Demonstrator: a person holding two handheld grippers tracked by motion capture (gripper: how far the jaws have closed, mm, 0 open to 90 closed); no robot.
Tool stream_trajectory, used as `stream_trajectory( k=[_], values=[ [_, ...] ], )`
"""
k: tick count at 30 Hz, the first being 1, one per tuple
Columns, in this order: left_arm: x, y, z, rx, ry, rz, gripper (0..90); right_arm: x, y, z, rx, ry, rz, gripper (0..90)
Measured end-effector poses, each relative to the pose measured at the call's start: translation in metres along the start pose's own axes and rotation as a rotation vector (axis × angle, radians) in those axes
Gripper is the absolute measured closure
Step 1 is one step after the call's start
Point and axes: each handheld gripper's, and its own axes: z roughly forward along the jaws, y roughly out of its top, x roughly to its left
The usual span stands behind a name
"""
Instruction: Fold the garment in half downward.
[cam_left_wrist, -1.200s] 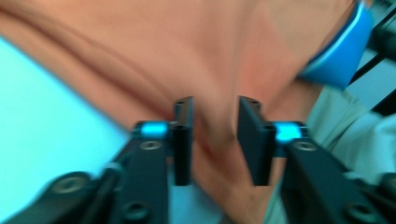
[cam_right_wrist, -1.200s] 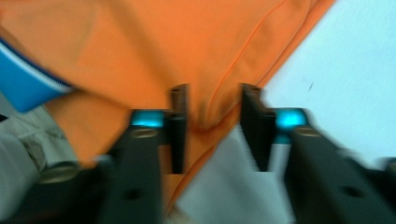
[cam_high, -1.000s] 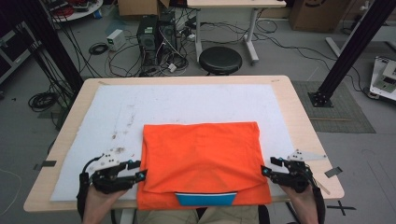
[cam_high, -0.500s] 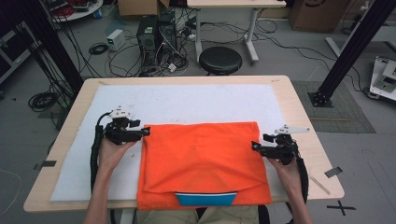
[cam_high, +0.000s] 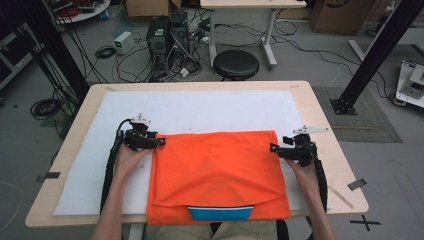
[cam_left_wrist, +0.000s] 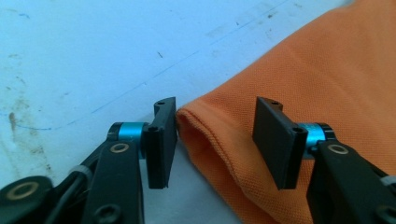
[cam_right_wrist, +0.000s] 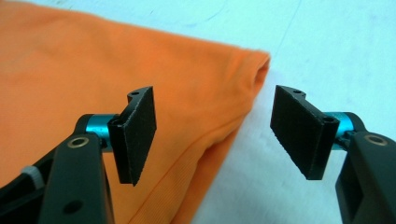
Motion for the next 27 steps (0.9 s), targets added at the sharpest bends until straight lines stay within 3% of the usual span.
stream_trajectory(
  k=[3,8,10,11,16,18,21,23,25,27],
  values=[
    [-0.001,0.000,-0.001,0.003,0.008,0.020,56.7,-0.004,0.007,0.004,-0.005,-0.033,0.003,31.4],
    [-0.004,-0.002,-0.001,-0.009,-0.008,0.027,73.8,-0.013,0.021,0.014,0.007,-0.019,-0.004,32.7],
    [-0.005,-0.003,-0.001,-0.012,-0.015,0.031,79.6,-0.016,0.028,0.018,0.020,-0.055,-0.025,33.1],
    [-0.006,-0.003,-0.001,-0.013,-0.011,0.031,80.7,-0.018,0.030,0.021,0.020,-0.059,-0.028,33.0],
    [-0.005,-0.003,0.000,-0.013,-0.016,0.028,81.8,-0.030,0.040,0.039,0.076,0.016,-0.009,32.0],
    [-0.004,-0.004,0.000,-0.017,-0.024,0.016,82.0,-0.032,0.039,0.046,0.082,0.043,-0.028,32.0],
    [-0.004,-0.004,0.000,-0.023,-0.025,0.010,82.2,-0.031,0.035,0.057,0.143,0.023,-0.025,32.5],
    [-0.005,-0.004,0.000,-0.025,-0.020,0.013,82.3,-0.029,0.035,0.058,0.144,-0.002,-0.046,36.8],
    [-0.005,-0.005,0.000,-0.026,-0.014,0.013,82.3,-0.026,0.035,0.057,0.150,0.023,-0.070,52.4],
    [-0.006,-0.005,-0.001,-0.026,-0.008,0.015,82.4,-0.021,0.035,0.058,0.157,-0.008,-0.097,57.8]
  ],
)
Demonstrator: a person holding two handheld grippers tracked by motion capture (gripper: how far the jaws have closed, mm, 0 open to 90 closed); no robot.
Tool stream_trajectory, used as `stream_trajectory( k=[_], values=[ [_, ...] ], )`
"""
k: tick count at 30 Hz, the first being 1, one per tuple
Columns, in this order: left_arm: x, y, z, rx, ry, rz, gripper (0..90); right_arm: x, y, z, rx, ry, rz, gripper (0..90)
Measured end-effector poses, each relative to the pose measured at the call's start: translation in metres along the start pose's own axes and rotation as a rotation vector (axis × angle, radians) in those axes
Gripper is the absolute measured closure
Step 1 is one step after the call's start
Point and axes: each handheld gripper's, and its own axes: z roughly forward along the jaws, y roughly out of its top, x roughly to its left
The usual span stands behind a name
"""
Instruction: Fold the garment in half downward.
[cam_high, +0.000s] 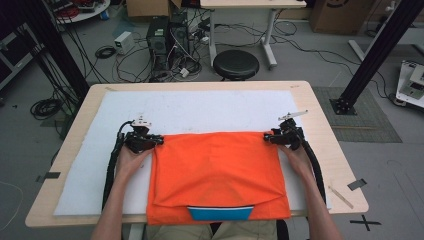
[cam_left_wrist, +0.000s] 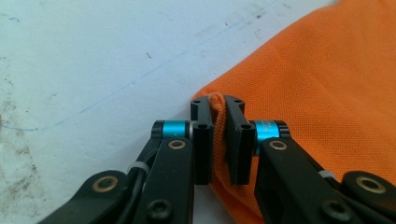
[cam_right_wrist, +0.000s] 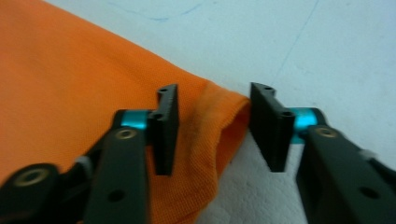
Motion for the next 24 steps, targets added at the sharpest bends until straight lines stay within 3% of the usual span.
stream_trajectory(
  k=[1,2,3,6,8,11,14,17,21,22,24],
  values=[
    [-0.001,0.000,0.000,0.000,0.005,0.002,82.4,0.002,0.000,0.000,0.003,-0.015,-0.015,64.4],
    [-0.002,0.000,0.000,-0.004,0.008,-0.003,82.5,0.003,0.000,-0.001,0.007,0.007,-0.010,72.7],
    [-0.002,0.000,0.000,-0.003,0.010,-0.003,82.6,0.004,0.000,0.000,0.007,0.024,-0.009,76.7],
    [-0.001,0.002,0.000,0.010,0.012,-0.012,83.1,0.009,0.001,0.001,0.000,-0.007,-0.023,81.9],
    [0.003,0.006,0.003,0.017,0.016,-0.043,83.3,0.011,0.003,0.003,-0.004,-0.036,-0.040,83.1],
    [0.005,0.012,0.009,0.011,0.054,-0.049,83.5,0.012,0.008,0.008,-0.013,-0.084,-0.058,83.9],
    [0.012,0.017,0.014,0.013,0.048,-0.097,83.6,0.009,0.014,0.012,-0.006,-0.096,-0.030,84.0],
    [0.017,0.028,0.022,0.039,0.078,-0.089,83.7,0.005,0.023,0.019,0.003,-0.120,0.002,84.0],
    [0.027,0.039,0.032,0.047,0.086,-0.103,83.6,0.001,0.034,0.026,0.020,-0.153,0.008,83.9],
    [0.031,0.042,0.033,0.053,0.074,-0.122,83.6,-0.001,0.036,0.028,0.015,-0.159,-0.005,83.9],
    [0.034,0.047,0.037,0.060,0.084,-0.126,83.6,-0.004,0.039,0.031,0.016,-0.157,0.017,83.8]
  ],
)
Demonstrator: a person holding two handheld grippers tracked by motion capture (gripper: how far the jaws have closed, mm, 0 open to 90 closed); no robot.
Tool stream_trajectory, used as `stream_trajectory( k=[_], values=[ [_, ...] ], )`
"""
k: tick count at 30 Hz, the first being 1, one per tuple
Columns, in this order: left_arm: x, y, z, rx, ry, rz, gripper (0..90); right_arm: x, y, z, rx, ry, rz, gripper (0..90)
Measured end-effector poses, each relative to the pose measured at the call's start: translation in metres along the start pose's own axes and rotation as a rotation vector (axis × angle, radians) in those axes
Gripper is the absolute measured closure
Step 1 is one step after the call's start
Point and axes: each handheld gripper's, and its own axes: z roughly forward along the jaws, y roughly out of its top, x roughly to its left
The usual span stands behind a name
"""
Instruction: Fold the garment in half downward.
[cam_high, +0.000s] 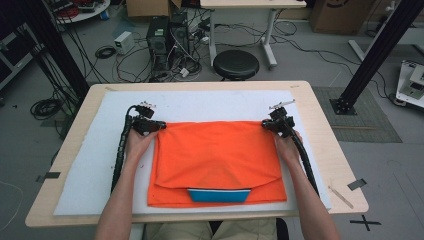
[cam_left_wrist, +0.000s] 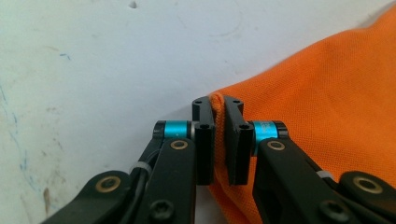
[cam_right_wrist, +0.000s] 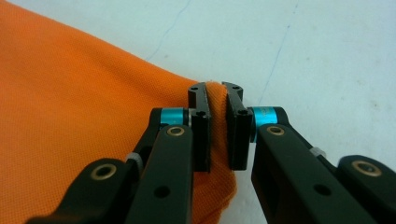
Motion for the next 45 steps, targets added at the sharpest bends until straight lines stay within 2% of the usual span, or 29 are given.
stream_trajectory(
  k=[1,5,7,9,12,15,16,17,18,20,21,22,23,25,28,31,33,34,36,37,41,43,45],
  values=[
    [0.000,0.002,0.002,-0.001,0.013,0.014,83.6,-0.001,0.002,0.002,0.001,0.002,0.011,83.8],
    [0.004,0.012,0.008,0.015,0.020,-0.004,83.6,-0.006,0.010,0.008,0.005,-0.013,0.032,83.7],
    [0.006,0.013,0.012,-0.004,0.032,0.000,83.6,-0.009,0.012,0.011,0.002,-0.012,0.030,83.7],
    [0.010,0.012,0.013,-0.031,0.021,-0.040,83.6,-0.011,0.016,0.013,0.009,-0.016,0.044,83.7],
    [0.013,0.011,0.015,-0.049,0.013,-0.059,83.6,-0.011,0.025,0.018,0.032,-0.046,0.017,83.7],
    [0.013,0.011,0.015,-0.051,0.017,-0.048,83.6,-0.010,0.029,0.021,0.036,-0.057,0.007,83.7],
    [0.013,0.010,0.015,-0.053,0.018,-0.048,83.5,-0.010,0.028,0.020,0.038,-0.053,0.035,83.2],
    [0.012,0.010,0.015,-0.055,0.021,-0.043,83.1,-0.011,0.028,0.020,0.031,-0.047,0.047,81.1],
    [0.011,0.010,0.015,-0.056,0.034,-0.027,81.2,-0.012,0.027,0.020,0.029,-0.050,0.055,73.9],
    [0.007,0.011,0.013,-0.042,0.089,0.010,64.3,-0.014,0.025,0.018,0.027,-0.084,0.076,51.5],
    [0.007,0.012,0.011,-0.044,0.099,0.019,56.6,-0.016,0.024,0.016,0.022,-0.081,0.093,45.7],
    [0.006,0.012,0.007,-0.059,0.101,0.018,52.9,-0.018,0.023,0.012,0.017,-0.063,0.107,42.5],
    [0.005,0.013,0.002,-0.084,0.102,0.010,49.2,-0.018,0.022,0.008,-0.003,-0.052,0.115,41.0],
    [0.003,0.013,-0.009,-0.132,0.101,0.000,47.2,-0.018,0.018,-0.002,-0.030,-0.049,0.115,38.2],
    [-0.005,0.011,-0.025,-0.169,0.109,0.019,43.6,-0.015,0.011,-0.020,-0.070,-0.020,0.113,36.4],
    [-0.018,0.002,-0.041,-0.173,0.113,0.046,42.7,-0.009,-0.001,-0.036,-0.090,-0.003,0.087,34.3],
    [-0.027,-0.011,-0.051,-0.162,0.126,0.071,42.6,-0.004,-0.010,-0.046,-0.089,0.052,0.079,32.5],
    [-0.029,-0.017,-0.055,-0.158,0.114,0.074,42.6,0.001,-0.018,-0.052,-0.081,0.068,0.051,32.5],
    [-0.034,-0.032,-0.063,-0.162,0.075,0.069,42.7,0.008,-0.030,-0.061,-0.084,0.058,-0.003,33.1],
    [-0.037,-0.040,-0.066,-0.168,0.059,0.054,42.8,0.010,-0.037,-0.066,-0.077,0.054,-0.010,32.9],
    [-0.051,-0.065,-0.078,-0.144,-0.015,0.057,43.3,0.017,-0.064,-0.084,-0.116,0.095,0.014,33.3],
    [-0.062,-0.077,-0.082,-0.142,-0.047,0.084,43.4,0.020,-0.075,-0.091,-0.123,0.107,0.015,33.4],
    [-0.073,-0.087,-0.086,-0.128,-0.064,0.124,43.4,0.023,-0.087,-0.096,-0.137,0.126,0.037,33.5]
  ],
)
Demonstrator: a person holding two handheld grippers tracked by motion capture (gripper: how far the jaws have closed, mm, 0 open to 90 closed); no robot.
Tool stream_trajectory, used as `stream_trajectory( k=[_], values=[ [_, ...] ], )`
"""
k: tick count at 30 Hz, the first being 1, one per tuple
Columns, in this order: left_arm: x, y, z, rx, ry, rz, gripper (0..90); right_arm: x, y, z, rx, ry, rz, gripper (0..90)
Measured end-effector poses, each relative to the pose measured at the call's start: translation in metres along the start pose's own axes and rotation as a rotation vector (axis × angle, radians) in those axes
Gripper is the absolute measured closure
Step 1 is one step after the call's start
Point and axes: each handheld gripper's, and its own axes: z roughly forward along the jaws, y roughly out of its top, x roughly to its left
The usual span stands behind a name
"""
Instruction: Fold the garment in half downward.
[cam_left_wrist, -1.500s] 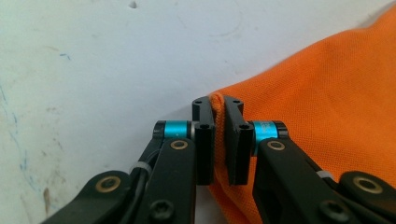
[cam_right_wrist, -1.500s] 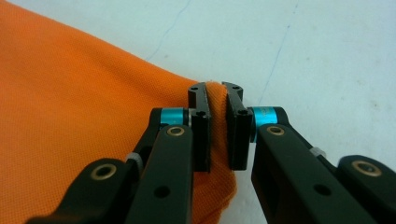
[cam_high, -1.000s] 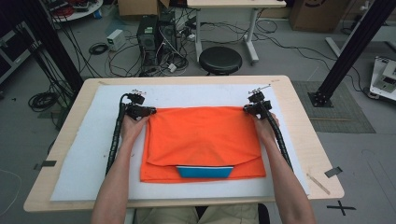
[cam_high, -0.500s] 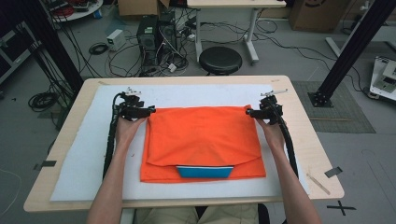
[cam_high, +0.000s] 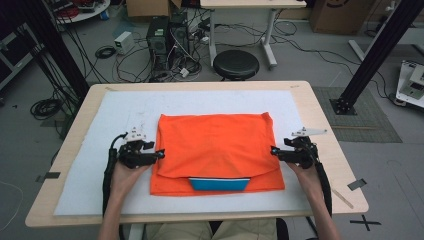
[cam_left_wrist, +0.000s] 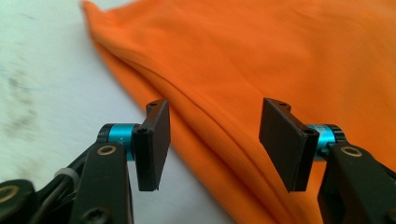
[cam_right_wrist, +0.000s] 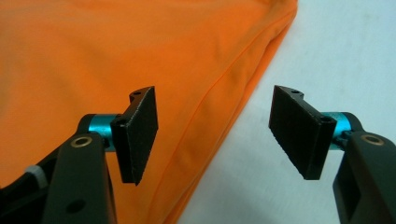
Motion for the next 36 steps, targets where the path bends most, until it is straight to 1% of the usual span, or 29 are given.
stream_trajectory(
  k=[1,2,4,5,6,9,10,11,12,13,14,15,16,17,19,21,23,24,25,26,28,30,32,33,34,35,36],
  values=[
    [-0.006,-0.003,-0.002,0.000,-0.008,0.011,43.4,0.002,-0.005,-0.003,0.000,0.008,0.008,33.4],
    [-0.012,-0.007,-0.006,-0.002,-0.013,0.018,43.4,0.004,-0.009,-0.005,0.001,0.006,0.010,33.4],
    [-0.022,-0.013,-0.011,-0.010,-0.021,0.029,43.4,0.010,-0.016,-0.008,0.004,0.007,-0.003,33.5],
    [-0.027,-0.015,-0.012,-0.011,-0.030,0.029,43.4,0.013,-0.019,-0.010,0.009,0.009,-0.005,33.5],
    [-0.030,-0.018,-0.014,0.001,-0.028,0.041,43.4,0.015,-0.021,-0.013,0.011,0.008,-0.010,33.4],
    [-0.039,-0.025,-0.015,0.034,0.014,0.055,43.7,0.023,-0.028,-0.017,0.008,-0.002,-0.023,33.5],
    [-0.039,-0.027,-0.014,0.044,0.015,0.059,44.5,0.025,-0.030,-0.018,0.008,-0.007,-0.024,33.5],
    [-0.040,-0.029,-0.014,0.044,0.009,0.057,45.1,0.027,-0.032,-0.019,0.005,-0.009,-0.037,33.5],
    [-0.041,-0.031,-0.013,0.047,0.000,0.056,45.8,0.028,-0.034,-0.019,0.009,-0.011,-0.032,33.5],
    [-0.042,-0.032,-0.012,0.046,-0.002,0.054,48.5,0.030,-0.036,-0.020,0.011,-0.013,-0.030,33.5],
    [-0.042,-0.033,-0.011,0.049,-0.001,0.057,49.5,0.031,-0.037,-0.021,0.012,-0.020,-0.031,33.5],
    [-0.043,-0.033,-0.010,0.052,0.009,0.058,49.8,0.031,-0.038,-0.022,0.011,-0.025,-0.031,33.5],
    [-0.044,-0.033,-0.009,0.048,0.007,0.053,50.9,0.032,-0.040,-0.023,0.008,-0.019,-0.027,35.2],
    [-0.044,-0.032,-0.010,0.053,0.007,0.058,52.7,0.032,-0.041,-0.025,0.011,-0.008,-0.023,38.2],
    [-0.045,-0.030,-0.009,0.057,0.005,0.060,56.7,0.032,-0.042,-0.028,0.006,0.008,-0.039,38.4],
    [-0.046,-0.029,-0.009,0.058,-0.004,0.078,64.5,0.034,-0.044,-0.030,0.010,0.016,-0.056,37.8],
    [-0.047,-0.028,-0.009,0.059,0.005,0.094,71.3,0.037,-0.045,-0.030,0.027,-0.001,-0.086,37.6],
    [-0.048,-0.027,-0.009,0.055,0.004,0.094,74.2,0.038,-0.045,-0.029,0.038,-0.011,-0.093,37.9],
    [-0.048,-0.027,-0.009,0.056,0.005,0.096,76.1,0.039,-0.045,-0.028,0.041,-0.016,-0.107,39.5],
    [-0.048,-0.026,-0.010,0.053,0.008,0.095,78.0,0.040,-0.045,-0.027,0.046,-0.022,-0.110,41.2],
    [-0.048,-0.025,-0.011,0.044,0.010,0.092,80.0,0.042,-0.043,-0.025,0.041,-0.035,-0.142,45.4],
    [-0.048,-0.024,-0.012,0.032,0.004,0.078,81.1,0.044,-0.040,-0.023,0.052,-0.042,-0.152,50.0],
    [-0.046,-0.024,-0.012,0.029,-0.004,0.072,81.3,0.044,-0.038,-0.018,0.076,-0.050,-0.157,56.8],
    [-0.045,-0.024,-0.013,0.026,-0.008,0.068,81.3,0.044,-0.037,-0.015,0.093,-0.056,-0.153,57.1],
    [-0.044,-0.024,-0.013,0.027,-0.012,0.065,81.3,0.043,-0.036,-0.012,0.106,-0.049,-0.155,60.7],
    [-0.043,-0.025,-0.013,0.023,-0.014,0.060,81.3,0.043,-0.036,-0.010,0.108,-0.036,-0.154,65.9],
    [-0.043,-0.025,-0.013,0.020,-0.017,0.053,81.3,0.043,-0.035,-0.011,0.103,-0.043,-0.161,71.3]
  ],
)
